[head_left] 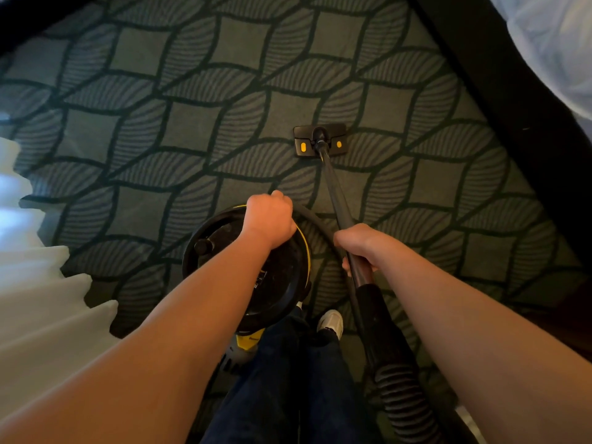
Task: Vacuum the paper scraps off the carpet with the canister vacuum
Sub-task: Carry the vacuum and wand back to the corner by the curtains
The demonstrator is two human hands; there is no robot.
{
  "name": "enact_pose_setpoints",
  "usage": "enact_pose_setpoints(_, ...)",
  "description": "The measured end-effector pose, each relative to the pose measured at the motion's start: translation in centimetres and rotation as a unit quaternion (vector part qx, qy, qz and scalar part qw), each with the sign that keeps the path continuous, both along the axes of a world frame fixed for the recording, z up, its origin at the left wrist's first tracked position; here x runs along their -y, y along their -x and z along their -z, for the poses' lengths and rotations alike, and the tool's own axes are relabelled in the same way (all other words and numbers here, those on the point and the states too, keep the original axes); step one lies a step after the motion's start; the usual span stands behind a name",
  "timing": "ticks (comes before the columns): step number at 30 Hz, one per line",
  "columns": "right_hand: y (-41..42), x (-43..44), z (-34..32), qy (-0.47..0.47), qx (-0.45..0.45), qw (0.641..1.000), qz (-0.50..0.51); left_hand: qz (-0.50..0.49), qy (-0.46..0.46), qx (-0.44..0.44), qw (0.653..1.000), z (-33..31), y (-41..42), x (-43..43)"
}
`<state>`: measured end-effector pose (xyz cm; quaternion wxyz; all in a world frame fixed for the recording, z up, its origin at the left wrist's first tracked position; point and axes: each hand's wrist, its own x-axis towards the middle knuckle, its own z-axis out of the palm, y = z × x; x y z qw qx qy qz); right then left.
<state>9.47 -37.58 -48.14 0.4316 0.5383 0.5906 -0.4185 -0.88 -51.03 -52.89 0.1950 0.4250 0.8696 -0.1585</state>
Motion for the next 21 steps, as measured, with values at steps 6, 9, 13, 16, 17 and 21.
enact_pose_setpoints(6,-0.7,-1.8,-0.4,-0.003,-0.007,1.0,-0.02,-0.016,-0.007,0.002,1.0,0.2,0.1,-0.4)
enact_pose_setpoints(9,-1.8,-2.9,-0.2,-0.006,0.0,1.0,-0.016,-0.029,-0.007,-0.001,1.0,0.2,-0.1,-0.6)
enact_pose_setpoints(13,-3.7,-5.2,0.3,-0.025,-0.005,1.0,0.003,-0.056,0.005,-0.008,0.998,0.4,-0.2,-1.0)
enact_pose_setpoints(16,-4.6,-7.6,0.2,-0.047,-0.013,0.998,-0.037,-0.089,0.017,-0.007,0.996,0.3,-0.4,-1.3)
enact_pose_setpoints(17,-4.6,-8.6,-0.1,-0.046,-0.015,0.998,-0.048,-0.11,0.03,0.003,0.993,0.2,-0.5,-1.6)
enact_pose_setpoints(21,-3.9,-12.3,-1.8,-0.05,-0.031,0.994,-0.095,-0.18,0.105,0.018,0.978,-0.5,-1.2,-4.0)
